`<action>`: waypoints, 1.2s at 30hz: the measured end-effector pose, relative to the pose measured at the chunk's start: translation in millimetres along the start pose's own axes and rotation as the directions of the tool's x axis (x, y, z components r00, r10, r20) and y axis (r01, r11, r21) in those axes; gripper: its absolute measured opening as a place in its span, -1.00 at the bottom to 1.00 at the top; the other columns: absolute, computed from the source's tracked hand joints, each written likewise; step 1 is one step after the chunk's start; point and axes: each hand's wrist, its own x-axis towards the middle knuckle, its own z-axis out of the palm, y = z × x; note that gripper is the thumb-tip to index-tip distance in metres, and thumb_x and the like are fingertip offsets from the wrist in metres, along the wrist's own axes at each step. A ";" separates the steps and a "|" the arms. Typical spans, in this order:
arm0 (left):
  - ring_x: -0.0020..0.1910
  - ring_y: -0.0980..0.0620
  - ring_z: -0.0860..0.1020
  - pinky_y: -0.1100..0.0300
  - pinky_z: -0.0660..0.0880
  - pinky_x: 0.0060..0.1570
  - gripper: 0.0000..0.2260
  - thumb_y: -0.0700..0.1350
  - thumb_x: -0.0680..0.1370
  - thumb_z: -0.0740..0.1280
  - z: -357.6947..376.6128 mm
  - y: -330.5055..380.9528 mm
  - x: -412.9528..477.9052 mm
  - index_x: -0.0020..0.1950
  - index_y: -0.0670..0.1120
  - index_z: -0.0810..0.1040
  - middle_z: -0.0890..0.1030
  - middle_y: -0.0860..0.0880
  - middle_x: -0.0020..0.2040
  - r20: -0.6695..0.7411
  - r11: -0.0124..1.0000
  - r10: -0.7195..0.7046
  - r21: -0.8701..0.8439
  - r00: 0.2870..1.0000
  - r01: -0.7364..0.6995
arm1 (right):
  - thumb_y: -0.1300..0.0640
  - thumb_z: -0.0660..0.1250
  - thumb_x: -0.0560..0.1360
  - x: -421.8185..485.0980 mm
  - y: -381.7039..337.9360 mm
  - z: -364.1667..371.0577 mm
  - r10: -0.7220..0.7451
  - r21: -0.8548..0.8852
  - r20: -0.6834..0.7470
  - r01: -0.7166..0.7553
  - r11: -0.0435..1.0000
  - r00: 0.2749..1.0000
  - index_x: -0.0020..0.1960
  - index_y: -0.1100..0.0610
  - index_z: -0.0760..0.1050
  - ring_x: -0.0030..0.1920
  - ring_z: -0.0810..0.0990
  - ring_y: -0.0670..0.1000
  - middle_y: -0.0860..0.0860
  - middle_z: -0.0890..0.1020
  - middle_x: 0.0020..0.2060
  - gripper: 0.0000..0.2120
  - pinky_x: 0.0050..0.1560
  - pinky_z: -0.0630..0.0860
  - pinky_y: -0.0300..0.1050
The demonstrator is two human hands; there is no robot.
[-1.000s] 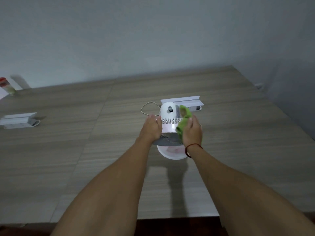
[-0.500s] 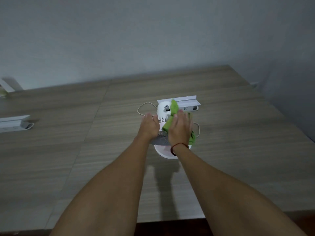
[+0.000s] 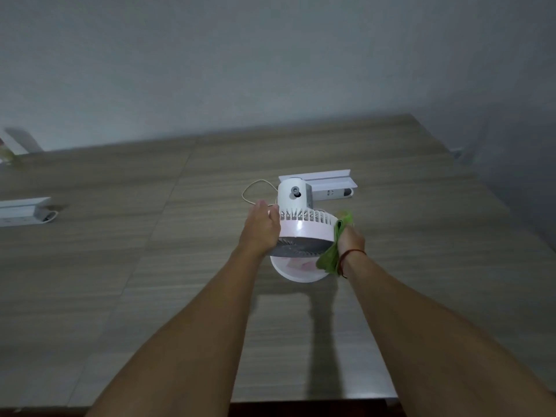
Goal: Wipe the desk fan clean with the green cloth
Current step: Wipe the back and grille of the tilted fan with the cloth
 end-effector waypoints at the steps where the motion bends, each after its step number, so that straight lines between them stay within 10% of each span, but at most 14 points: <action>1: 0.17 -0.23 0.43 -0.08 0.39 0.16 -0.65 -0.05 0.65 -0.01 0.1 0.8 0.5 0.07 -0.30 0.43 0.48 -0.27 0.12 -0.008 1.000 0.010 0.001 1.000 -0.010 | 0.00 0.11 0.53 3.9 0.0 0.7 0.031 0.011 0.005 -0.031 0.999 0.999 0.10 0.15 0.57 -0.08 0.62 0.14 0.13 0.64 -0.03 -0.65 -0.05 0.59 0.01; 5: 0.17 -0.21 0.42 -0.01 0.34 0.15 -0.67 -0.12 0.67 0.00 -4.0 3.8 1.3 0.10 -0.34 0.42 0.47 -0.30 0.14 0.004 1.000 -0.005 0.006 1.000 0.005 | 0.07 0.04 0.59 -5.4 -8.0 7.0 -0.046 -0.020 -0.066 0.045 0.999 0.997 0.01 0.21 0.54 -0.02 0.59 0.16 0.14 0.61 -0.05 -0.66 -0.01 0.51 -0.02; 10: 0.17 -0.23 0.43 -0.07 0.35 0.20 -0.67 -0.13 0.67 -0.01 -3.5 7.7 0.8 0.00 -0.32 0.44 0.48 -0.33 0.10 0.011 0.999 0.013 0.035 1.000 -0.013 | 0.11 0.00 0.63 -33.9 -9.3 17.8 -0.513 -0.278 -0.087 0.474 0.836 0.854 0.09 0.28 0.51 -0.04 0.51 0.13 0.23 0.59 0.03 -0.63 -0.19 0.33 -0.17; 14: 0.05 -0.27 0.47 -0.11 0.38 0.16 -0.67 -0.18 0.66 -0.03 -3.9 13.8 1.5 -0.23 -0.18 0.38 0.53 -0.37 -0.05 0.004 0.999 0.036 0.032 0.999 -0.036 | 0.02 -0.07 0.57 -52.0 -4.4 31.7 -0.739 -0.461 0.088 0.685 0.564 0.668 0.31 0.22 0.45 0.36 0.40 0.20 0.17 0.54 0.27 -0.51 0.44 0.25 0.10; 17: -0.07 -0.28 0.50 -0.09 0.37 0.06 -0.64 -0.12 0.59 -0.07 -3.4 17.7 -1.7 -0.40 -0.08 0.25 0.51 -0.37 -0.20 0.005 0.998 0.063 -0.010 0.998 -0.063 | 0.03 -0.09 0.57 -61.9 -2.5 39.3 -0.797 -0.534 0.238 0.760 0.370 0.555 0.34 0.20 0.44 0.45 0.33 0.12 0.11 0.50 0.35 -0.49 0.54 0.05 0.03; 23: 0.10 -0.27 0.46 -0.04 0.38 0.09 -0.61 -0.15 0.64 0.02 -2.4 19.4 -4.6 -0.40 -0.05 0.25 0.50 -0.33 -0.07 0.009 0.999 -0.030 -0.026 1.000 0.030 | 0.07 0.02 0.62 -41.8 -8.6 25.9 -0.719 -0.343 0.023 0.682 0.647 0.694 0.14 0.18 0.53 0.19 0.52 0.16 0.15 0.61 0.07 -0.64 0.20 0.41 -0.02; 27: 0.06 -0.26 0.50 -0.08 0.43 0.07 -0.62 -0.06 0.64 -0.01 -2.6 10.7 -5.6 -0.20 -0.22 0.46 0.52 -0.31 -0.06 0.017 0.996 -0.058 -0.065 0.998 0.059 | 0.09 0.03 0.61 -19.0 -16.9 12.8 -0.272 -0.052 -0.084 0.269 0.962 0.959 0.03 0.23 0.52 -0.12 0.51 0.07 0.10 0.52 -0.15 -0.67 -0.11 0.42 -0.12; 30: -0.01 -0.24 0.50 -0.10 0.48 0.07 -0.61 -0.01 0.62 -0.03 -1.5 7.5 -8.9 -0.18 -0.19 0.46 0.50 -0.26 -0.11 0.019 0.999 -0.041 -0.035 0.999 0.042 | 0.05 0.16 0.49 -1.1 -13.8 4.9 0.024 0.135 -0.015 -0.022 0.991 1.000 -0.02 0.14 0.55 -0.21 0.61 0.10 0.11 0.63 -0.14 -0.75 -0.09 0.61 0.07; 33: 0.11 -0.14 0.43 -0.01 0.37 0.15 -0.66 -0.08 0.65 0.00 -2.7 11.8 -9.7 0.00 -0.24 0.50 0.51 -0.22 0.05 0.023 1.000 -0.003 -0.002 1.000 0.003 | 0.04 0.21 0.49 7.0 -7.2 1.4 0.070 0.139 0.024 -0.073 0.988 0.997 0.02 0.10 0.55 -0.35 0.57 0.06 0.07 0.61 -0.27 -0.78 -0.32 0.58 -0.08; 36: 0.12 -0.15 0.44 0.00 0.37 0.16 -0.65 -0.09 0.66 -0.01 -5.9 7.9 -9.8 0.03 -0.24 0.51 0.51 -0.22 0.08 0.027 1.000 0.005 -0.006 1.000 -0.005 | 0.06 0.11 0.54 6.2 -10.3 7.4 0.004 0.071 -0.058 0.000 0.997 0.998 0.06 0.18 0.54 -0.10 0.61 0.14 0.18 0.65 0.02 -0.70 -0.04 0.58 0.01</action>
